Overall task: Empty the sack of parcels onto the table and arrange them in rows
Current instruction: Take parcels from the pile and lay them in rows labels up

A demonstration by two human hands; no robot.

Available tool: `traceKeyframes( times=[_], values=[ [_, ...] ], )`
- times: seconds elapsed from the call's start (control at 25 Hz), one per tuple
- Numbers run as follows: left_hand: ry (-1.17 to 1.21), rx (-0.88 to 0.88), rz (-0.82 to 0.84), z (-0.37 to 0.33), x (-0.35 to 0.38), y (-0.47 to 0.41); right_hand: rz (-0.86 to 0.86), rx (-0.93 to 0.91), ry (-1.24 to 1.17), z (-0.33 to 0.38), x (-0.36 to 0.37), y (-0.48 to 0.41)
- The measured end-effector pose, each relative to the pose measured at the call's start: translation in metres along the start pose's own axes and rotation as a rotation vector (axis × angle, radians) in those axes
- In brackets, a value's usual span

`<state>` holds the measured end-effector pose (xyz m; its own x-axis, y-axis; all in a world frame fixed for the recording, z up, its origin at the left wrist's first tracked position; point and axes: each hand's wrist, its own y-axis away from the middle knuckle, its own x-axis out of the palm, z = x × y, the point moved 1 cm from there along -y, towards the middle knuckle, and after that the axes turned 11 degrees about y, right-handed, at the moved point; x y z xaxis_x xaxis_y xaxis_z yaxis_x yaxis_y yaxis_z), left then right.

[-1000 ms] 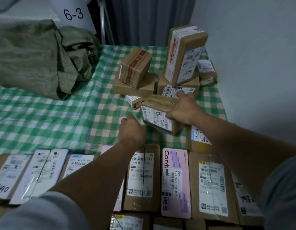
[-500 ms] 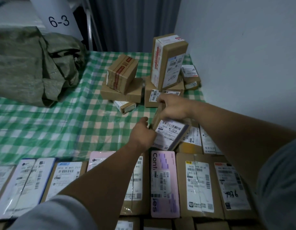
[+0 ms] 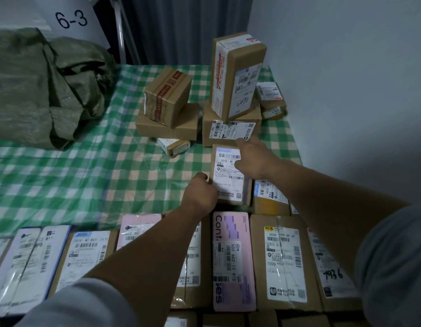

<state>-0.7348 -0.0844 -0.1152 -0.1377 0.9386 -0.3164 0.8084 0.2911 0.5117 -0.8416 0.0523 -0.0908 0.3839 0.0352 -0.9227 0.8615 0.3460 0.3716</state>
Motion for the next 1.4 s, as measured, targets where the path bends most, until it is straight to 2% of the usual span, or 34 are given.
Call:
traceKeyframes(
  times=[0.28, 0.48, 0.6, 0.72, 1.0, 1.4],
  values=[
    [-0.147, -0.004, -0.031, -0.004, -0.008, 0.004, 0.035, 0.015, 0.047, 0.004, 0.009, 0.004],
    [-0.094, 0.023, -0.072, -0.021, -0.019, 0.01, -0.29, 0.199, -0.158, 0.005, -0.034, 0.006],
    [-0.018, 0.145, -0.135, -0.04, -0.029, 0.012, -0.492, 0.29, -0.335, 0.011, -0.078, 0.003],
    [0.086, 0.289, -0.224, -0.065, -0.043, 0.013, -0.621, 0.28, -0.399, 0.023, -0.115, -0.008],
    [0.131, 0.291, -0.264, -0.063, -0.069, 0.015, -0.539, 0.247, -0.383, 0.035, -0.136, -0.035],
    [0.067, 0.231, -0.307, -0.046, -0.089, 0.04, -0.713, 0.186, -0.439, 0.041, -0.14, 0.004]
  ],
)
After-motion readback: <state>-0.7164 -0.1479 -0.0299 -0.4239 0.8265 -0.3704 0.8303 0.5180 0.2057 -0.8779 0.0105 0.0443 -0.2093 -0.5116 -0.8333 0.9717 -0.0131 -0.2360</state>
